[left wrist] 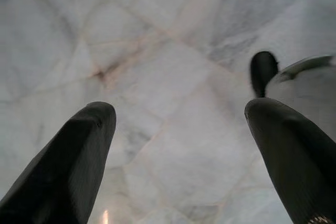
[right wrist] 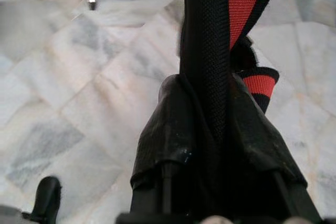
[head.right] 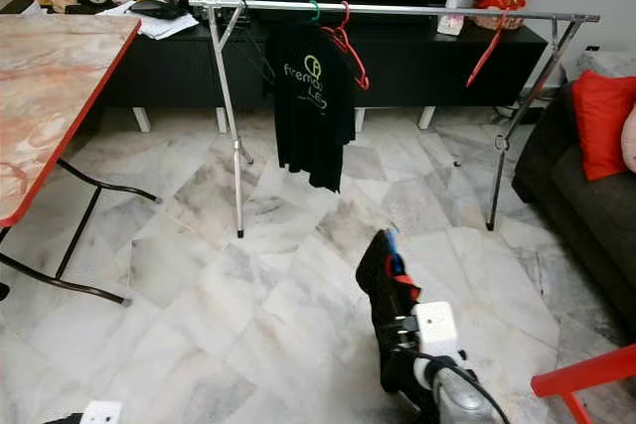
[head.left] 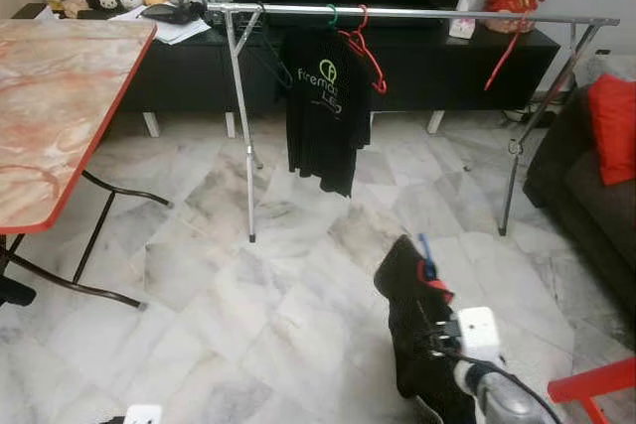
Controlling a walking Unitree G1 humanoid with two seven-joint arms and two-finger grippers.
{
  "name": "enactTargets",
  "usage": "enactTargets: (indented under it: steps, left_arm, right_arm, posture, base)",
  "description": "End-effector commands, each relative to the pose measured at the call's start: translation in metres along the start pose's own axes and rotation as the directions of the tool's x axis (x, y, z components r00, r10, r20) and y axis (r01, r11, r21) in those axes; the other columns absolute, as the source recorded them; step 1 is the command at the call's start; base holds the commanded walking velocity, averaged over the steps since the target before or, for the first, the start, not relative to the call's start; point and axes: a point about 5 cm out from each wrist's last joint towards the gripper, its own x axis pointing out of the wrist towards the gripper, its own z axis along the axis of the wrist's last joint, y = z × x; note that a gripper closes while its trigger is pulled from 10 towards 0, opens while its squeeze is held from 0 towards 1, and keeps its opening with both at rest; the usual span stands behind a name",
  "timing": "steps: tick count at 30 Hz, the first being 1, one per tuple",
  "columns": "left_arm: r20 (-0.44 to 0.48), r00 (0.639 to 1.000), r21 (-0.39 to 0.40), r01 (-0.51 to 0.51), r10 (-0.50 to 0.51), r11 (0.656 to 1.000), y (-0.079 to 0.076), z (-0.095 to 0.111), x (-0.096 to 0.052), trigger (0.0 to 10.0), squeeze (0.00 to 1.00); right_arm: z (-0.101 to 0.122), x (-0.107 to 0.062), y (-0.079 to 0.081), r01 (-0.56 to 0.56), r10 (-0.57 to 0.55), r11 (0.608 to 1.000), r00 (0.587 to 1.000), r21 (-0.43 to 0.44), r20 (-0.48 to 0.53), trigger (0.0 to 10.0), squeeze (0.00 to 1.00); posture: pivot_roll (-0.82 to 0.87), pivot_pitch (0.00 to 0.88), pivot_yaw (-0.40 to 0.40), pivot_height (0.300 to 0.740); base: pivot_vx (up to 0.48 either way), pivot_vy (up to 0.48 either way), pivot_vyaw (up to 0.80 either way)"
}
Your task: Hang hanger
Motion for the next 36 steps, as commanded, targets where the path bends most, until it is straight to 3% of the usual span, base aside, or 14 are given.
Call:
enactTargets:
  steps: [1, 7, 13, 15, 21, 24, 31, 33, 36]
  left_arm:
    - [0.020, 1.000, -0.001, 0.000, 0.000, 1.000, 0.004, 0.002, 0.000, 10.0, 0.00]
    - [0.095, 0.994, -0.053, -0.042, 0.047, 0.998, 0.025, 0.018, 0.002, 10.0, 0.00]
    - [0.157, 0.986, -0.070, -0.048, 0.059, 0.996, 0.026, 0.031, 0.003, 10.0, 0.00]
    - [0.289, 0.956, -0.027, -0.048, 0.054, 0.998, 0.024, 0.060, 0.002, 10.0, 0.00]
    - [0.444, 0.895, -0.012, -0.024, 0.027, 1.000, 0.025, 0.096, -0.003, 10.0, 0.00]
    - [0.474, 0.880, 0.015, 0.013, -0.018, 1.000, 0.018, 0.103, -0.004, 10.0, 0.00]
    - [0.441, 0.897, 0.008, 0.015, -0.017, 1.000, 0.011, 0.102, -0.002, 10.0, 0.00]
    - [0.479, 0.878, -0.040, -0.001, 0.020, 0.999, 0.017, 0.113, -0.004, 10.0, 0.00]
    - [0.515, 0.857, -0.046, -0.001, 0.025, 0.999, 0.019, 0.122, -0.006, 10.0, 0.00]
  right_arm:
    - [0.018, 0.006, 0.002, 0.002, 0.000, 1.000, 0.997, -0.019, 0.076, 10.0, 0.00]
    - [0.033, 0.013, 0.012, -0.043, 0.049, 0.998, 0.991, -0.051, 0.127, 10.0, 0.00]
    - [0.052, 0.018, 0.010, -0.060, 0.076, 0.993, 0.983, -0.099, 0.166, 10.0, 0.00]
    - [0.065, 0.022, 0.004, -0.041, 0.064, 0.991, 0.981, -0.127, 0.183, 10.0, 0.00]
    - [0.083, 0.022, -0.012, 0.038, -0.028, 0.999, 0.969, -0.038, 0.247, 10.0, 0.00]
    - [0.073, 0.018, -0.019, 0.119, -0.124, 0.992, 0.965, 0.037, 0.233, 10.0, 0.00]
    - [0.040, 0.009, -0.022, 0.223, -0.240, 0.966, 0.960, 0.127, 0.141, 10.0, 0.00]
    - [0.045, 0.008, -0.028, 0.229, -0.244, 0.968, 0.956, 0.106, 0.162, 10.0, 0.00]
    - [0.049, 0.007, -0.037, 0.263, -0.280, 0.958, 0.945, 0.117, 0.166, 10.0, 0.00]
  posture:
    - [-0.04, 0.000, -0.042, 0.740]
    - [0.02, 0.000, -0.085, 0.740]
    - [0.07, 0.000, -0.094, 0.740]
    - [0.07, 0.000, -0.079, 0.740]
    - [0.07, 0.000, -0.057, 0.740]
    - [0.04, 0.000, -0.032, 0.740]
    - [-0.01, 0.000, -0.065, 0.740]
    - [0.00, 0.000, -0.065, 0.740]
    - [0.00, 0.000, -0.053, 0.740]
  base:
    - [0.000, 0.000, 0.00]
    - [0.000, 0.000, 0.00]
    - [0.000, 0.000, 0.00]
    - [0.000, 0.000, 0.00]
    - [0.000, 0.000, 0.00]
    - [0.000, 0.000, 0.00]
    - [0.000, 0.000, 0.00]
    - [0.000, 0.000, 0.00]
    - [0.000, 0.000, 0.00]
